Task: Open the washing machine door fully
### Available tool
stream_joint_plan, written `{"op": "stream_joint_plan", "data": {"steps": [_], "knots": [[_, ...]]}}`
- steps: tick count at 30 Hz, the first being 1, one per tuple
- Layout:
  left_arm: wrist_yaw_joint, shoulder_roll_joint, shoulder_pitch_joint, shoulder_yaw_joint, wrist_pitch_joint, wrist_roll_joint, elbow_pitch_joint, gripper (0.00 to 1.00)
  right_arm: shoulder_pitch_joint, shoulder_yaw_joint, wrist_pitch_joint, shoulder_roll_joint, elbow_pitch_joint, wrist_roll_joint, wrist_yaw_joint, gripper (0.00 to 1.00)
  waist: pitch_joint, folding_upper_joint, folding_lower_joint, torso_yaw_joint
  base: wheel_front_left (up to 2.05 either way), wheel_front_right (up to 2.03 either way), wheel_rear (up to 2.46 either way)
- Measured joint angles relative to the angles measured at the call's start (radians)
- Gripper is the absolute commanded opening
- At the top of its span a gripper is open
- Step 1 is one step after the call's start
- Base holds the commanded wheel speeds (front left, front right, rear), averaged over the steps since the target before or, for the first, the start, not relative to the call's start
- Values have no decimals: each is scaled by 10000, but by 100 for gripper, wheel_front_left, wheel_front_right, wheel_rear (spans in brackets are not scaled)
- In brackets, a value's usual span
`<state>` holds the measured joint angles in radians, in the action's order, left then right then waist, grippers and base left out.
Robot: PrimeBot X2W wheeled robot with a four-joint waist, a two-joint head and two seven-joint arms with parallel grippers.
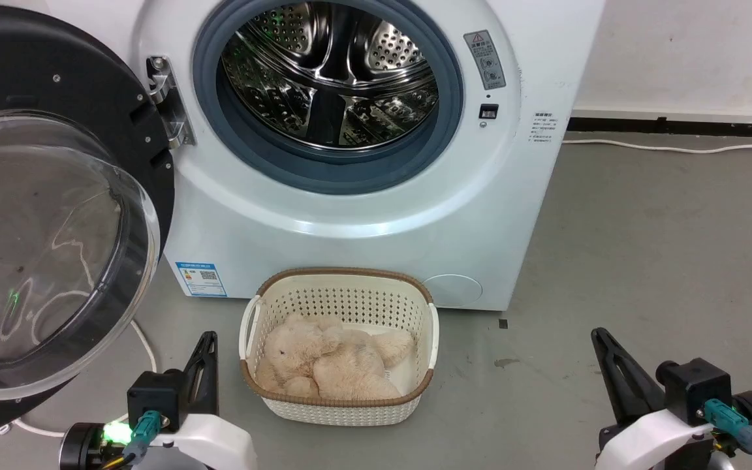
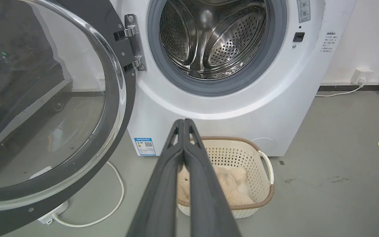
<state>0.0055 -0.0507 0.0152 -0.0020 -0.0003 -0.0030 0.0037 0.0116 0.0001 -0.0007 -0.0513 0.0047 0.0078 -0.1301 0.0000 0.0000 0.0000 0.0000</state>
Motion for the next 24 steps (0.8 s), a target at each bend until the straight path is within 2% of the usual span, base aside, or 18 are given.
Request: {"op": "stream_joint_plan", "data": {"steps": [24], "knots": [[0, 0, 0, 2, 0, 0, 0, 0, 0, 0, 0, 0, 0, 0, 0, 0, 0, 0, 0, 0, 0, 0, 0]]}}
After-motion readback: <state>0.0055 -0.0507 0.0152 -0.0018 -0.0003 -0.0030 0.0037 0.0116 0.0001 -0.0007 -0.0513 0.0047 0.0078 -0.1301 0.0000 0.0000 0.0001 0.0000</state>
